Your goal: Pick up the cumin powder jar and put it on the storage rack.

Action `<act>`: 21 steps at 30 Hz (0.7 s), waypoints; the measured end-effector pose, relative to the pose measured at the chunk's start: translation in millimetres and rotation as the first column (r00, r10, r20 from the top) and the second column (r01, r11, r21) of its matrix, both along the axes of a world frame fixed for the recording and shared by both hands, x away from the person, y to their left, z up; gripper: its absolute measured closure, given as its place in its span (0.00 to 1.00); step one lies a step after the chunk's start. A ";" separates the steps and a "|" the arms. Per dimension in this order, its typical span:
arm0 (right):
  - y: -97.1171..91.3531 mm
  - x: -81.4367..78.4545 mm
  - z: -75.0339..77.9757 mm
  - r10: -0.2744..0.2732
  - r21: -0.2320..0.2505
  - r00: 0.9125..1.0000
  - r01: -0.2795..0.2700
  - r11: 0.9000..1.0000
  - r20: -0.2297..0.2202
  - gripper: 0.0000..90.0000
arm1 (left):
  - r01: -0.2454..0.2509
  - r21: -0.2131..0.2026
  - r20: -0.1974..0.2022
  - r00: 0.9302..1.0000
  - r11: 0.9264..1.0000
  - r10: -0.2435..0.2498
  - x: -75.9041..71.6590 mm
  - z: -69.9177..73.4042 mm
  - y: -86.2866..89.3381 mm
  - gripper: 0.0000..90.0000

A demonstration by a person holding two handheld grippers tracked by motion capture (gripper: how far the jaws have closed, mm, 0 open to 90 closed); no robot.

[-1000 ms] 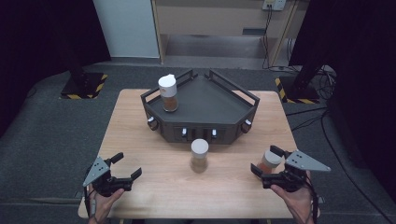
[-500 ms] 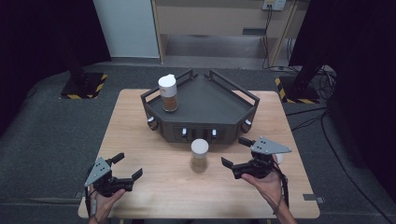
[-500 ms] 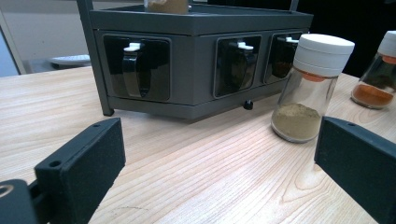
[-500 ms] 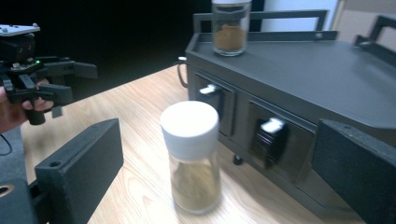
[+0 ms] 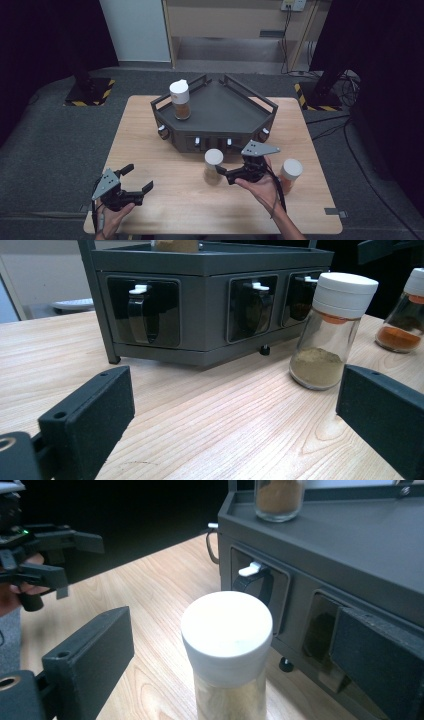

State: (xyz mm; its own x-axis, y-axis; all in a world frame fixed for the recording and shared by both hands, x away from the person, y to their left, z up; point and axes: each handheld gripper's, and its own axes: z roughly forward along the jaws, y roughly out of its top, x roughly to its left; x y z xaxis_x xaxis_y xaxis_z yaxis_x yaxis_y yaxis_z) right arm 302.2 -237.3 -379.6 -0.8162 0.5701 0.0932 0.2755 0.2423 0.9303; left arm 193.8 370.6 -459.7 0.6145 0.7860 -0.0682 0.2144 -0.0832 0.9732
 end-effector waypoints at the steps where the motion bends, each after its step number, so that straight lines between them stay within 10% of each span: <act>1: 2.1 2.0 -0.9 0.003 -0.004 1.000 -0.003 1.000 -0.001 0.05 | 0.000 -0.002 0.000 1.000 1.000 0.000 0.1 -0.2 0.2 0.01; 21: 28.4 24.4 -25.2 0.037 -0.038 0.999 -0.038 0.999 -0.023 0.19 | -0.010 -0.008 0.001 1.000 1.000 0.010 -0.4 -0.9 1.2 0.01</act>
State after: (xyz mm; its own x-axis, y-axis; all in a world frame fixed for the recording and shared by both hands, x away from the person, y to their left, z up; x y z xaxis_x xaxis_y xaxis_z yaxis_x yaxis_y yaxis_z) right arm 326.6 -208.9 -404.7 -0.8352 0.5426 0.0899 0.2859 0.2885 0.9138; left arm 193.4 371.8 -460.6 0.6071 0.7912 -0.0736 0.2137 -0.0733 0.9741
